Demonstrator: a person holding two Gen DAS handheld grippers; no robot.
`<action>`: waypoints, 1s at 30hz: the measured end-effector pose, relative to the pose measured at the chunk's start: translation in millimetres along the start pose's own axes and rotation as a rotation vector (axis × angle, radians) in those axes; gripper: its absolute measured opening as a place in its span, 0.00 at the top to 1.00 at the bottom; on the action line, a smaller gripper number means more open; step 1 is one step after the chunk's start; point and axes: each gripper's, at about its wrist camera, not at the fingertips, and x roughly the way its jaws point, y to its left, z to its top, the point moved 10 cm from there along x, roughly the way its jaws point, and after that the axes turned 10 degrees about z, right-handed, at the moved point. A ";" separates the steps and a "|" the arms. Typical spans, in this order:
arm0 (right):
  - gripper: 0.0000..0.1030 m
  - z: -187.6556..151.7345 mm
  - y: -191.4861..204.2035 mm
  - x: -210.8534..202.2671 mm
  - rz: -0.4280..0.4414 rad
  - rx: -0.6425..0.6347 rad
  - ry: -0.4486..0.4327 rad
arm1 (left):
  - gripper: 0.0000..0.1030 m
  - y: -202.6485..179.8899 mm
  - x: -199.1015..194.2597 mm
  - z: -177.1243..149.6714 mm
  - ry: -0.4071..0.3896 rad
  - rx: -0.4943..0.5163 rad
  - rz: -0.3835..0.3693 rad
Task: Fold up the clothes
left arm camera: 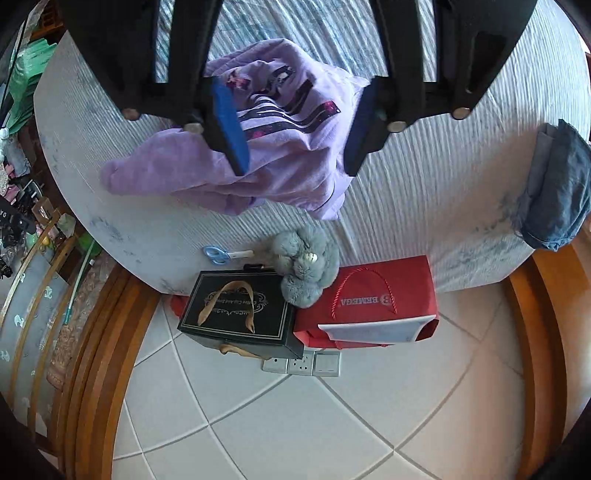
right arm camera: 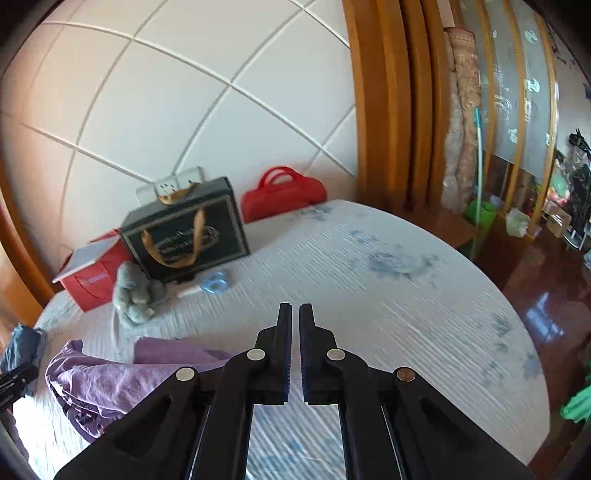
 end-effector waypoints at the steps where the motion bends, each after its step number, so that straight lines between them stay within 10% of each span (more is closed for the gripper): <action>1: 0.96 -11.2 -7.9 4.2 0.017 0.021 0.039 | 0.38 -0.4 1.5 -6.2 0.009 0.001 0.003; 7: 0.74 -86.1 -10.3 31.5 0.151 0.082 0.225 | 0.38 13.0 33.7 -54.2 0.135 -0.011 0.052; 9: 0.26 -104.0 2.8 45.2 0.194 0.072 0.274 | 0.38 18.5 44.7 -70.6 0.178 -0.018 0.068; 10: 0.21 -110.6 10.7 53.2 0.210 0.059 0.297 | 0.38 21.2 50.1 -78.8 0.199 -0.021 0.076; 28: 0.11 -163.3 91.0 161.9 0.298 -0.320 0.533 | 0.41 12.7 129.2 -109.7 0.366 -0.071 0.082; 29: 0.27 -169.0 93.1 168.2 0.301 -0.327 0.553 | 0.49 11.4 132.5 -110.7 0.371 -0.080 0.093; 30: 0.63 -173.5 95.0 173.5 0.304 -0.334 0.568 | 0.71 12.6 131.9 -108.2 0.352 -0.069 0.135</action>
